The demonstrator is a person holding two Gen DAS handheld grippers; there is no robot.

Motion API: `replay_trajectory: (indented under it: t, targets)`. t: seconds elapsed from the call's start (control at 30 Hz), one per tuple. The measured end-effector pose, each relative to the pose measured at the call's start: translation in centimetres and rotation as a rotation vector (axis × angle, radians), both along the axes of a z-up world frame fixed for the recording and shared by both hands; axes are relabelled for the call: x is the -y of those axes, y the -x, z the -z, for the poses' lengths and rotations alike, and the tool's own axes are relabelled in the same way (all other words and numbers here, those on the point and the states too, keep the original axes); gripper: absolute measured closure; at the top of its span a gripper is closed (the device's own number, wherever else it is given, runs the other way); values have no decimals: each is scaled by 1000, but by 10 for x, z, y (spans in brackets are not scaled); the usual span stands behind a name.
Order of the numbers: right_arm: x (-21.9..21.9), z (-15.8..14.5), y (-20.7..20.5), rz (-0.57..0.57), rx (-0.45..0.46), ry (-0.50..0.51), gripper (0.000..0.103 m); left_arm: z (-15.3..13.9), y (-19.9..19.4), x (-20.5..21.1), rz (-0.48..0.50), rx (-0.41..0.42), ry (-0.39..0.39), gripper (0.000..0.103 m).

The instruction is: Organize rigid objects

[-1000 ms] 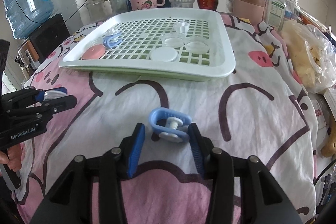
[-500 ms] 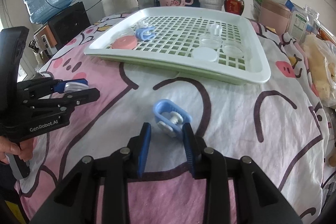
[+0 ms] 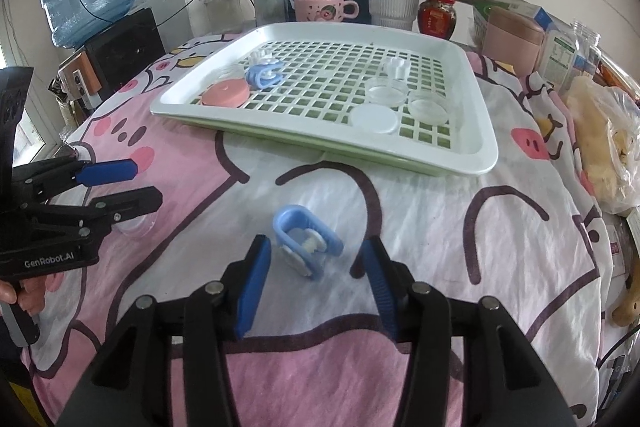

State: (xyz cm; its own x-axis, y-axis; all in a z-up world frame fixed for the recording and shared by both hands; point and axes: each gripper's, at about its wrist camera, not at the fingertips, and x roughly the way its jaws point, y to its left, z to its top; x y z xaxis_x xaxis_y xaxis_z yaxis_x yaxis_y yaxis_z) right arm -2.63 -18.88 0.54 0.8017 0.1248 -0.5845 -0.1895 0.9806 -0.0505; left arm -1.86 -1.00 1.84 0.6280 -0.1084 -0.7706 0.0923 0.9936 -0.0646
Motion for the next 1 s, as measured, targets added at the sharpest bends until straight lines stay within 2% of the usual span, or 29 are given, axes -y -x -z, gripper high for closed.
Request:
replay_trajectory:
  t: [0.17, 0.2, 0.23, 0.33, 0.5, 0.63, 0.8, 0.87, 1.0]
  targets:
    - [-2, 4, -3, -35, -12, -15, 58, 7, 7, 5, 23, -8, -25, 48]
    - [-2, 4, -3, -42, -10, -21, 68, 7, 9, 6, 30, -3, -28, 52]
    - [-2, 4, -2, -41, -8, -20, 69, 7, 10, 7, 33, 2, -33, 63]
    - [-3, 2, 4, -47, 9, -22, 69, 8, 15, 10, 49, 15, -56, 64]
    - [-2, -6, 10, -9, 58, -10, 69, 1, 10, 12, 71, 23, -14, 64]
    - [0, -5, 6, 14, 47, -5, 69, -7, -3, 13, 56, 49, -10, 64]
    - [6, -4, 3, 36, 38, -19, 69, -5, -16, 22, 64, 73, -42, 64]
    - [6, 0, 1, 41, 28, -10, 69, 1, -18, 25, 68, 55, -55, 64]
    - [3, 4, -2, 48, 8, 11, 69, 6, -24, 19, 51, 20, -33, 64]
